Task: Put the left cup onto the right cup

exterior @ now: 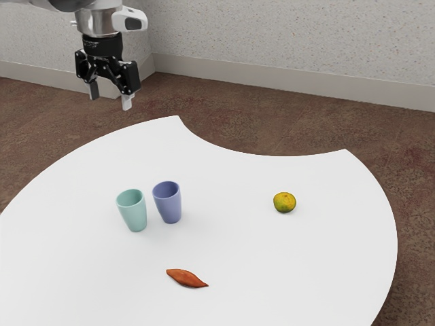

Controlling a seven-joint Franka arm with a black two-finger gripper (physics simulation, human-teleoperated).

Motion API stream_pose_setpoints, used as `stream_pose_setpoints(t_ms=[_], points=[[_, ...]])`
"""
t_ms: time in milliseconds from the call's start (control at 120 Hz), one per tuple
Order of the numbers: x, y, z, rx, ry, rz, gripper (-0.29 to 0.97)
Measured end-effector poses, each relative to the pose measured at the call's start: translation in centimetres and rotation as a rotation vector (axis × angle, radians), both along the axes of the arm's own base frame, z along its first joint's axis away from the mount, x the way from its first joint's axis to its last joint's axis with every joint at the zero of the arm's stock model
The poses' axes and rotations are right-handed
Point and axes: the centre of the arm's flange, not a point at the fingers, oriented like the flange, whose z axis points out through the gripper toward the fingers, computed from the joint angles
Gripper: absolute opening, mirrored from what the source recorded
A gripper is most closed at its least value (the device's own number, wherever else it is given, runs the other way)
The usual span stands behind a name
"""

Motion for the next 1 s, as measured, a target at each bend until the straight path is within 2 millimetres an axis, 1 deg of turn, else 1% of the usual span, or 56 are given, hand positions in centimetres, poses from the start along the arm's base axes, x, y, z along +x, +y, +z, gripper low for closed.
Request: stream_pose_setpoints(t_ms=[133, 183, 283, 417, 583, 708, 1000], points=[[0.0, -0.4, -0.2, 0.000, 0.003, -0.008, 0.68], [0.1, -0.5, -1.0, 0.002, 0.019, -0.009, 0.68], [0.2, -0.3, -3.9, 0.011, 0.067, -0.008, 0.68], [0.3, 0.2, -9.0, 0.018, 0.127, -0.005, 0.68], [0.4, 1.3, -14.9, 0.012, 0.168, 0.010, 0.68], [0.3, 2.0, -18.0, 0.009, 0.163, 0.018, 0.68], [-1.0, 1.9, -25.9, -0.001, 0.137, 0.002, 0.68]])
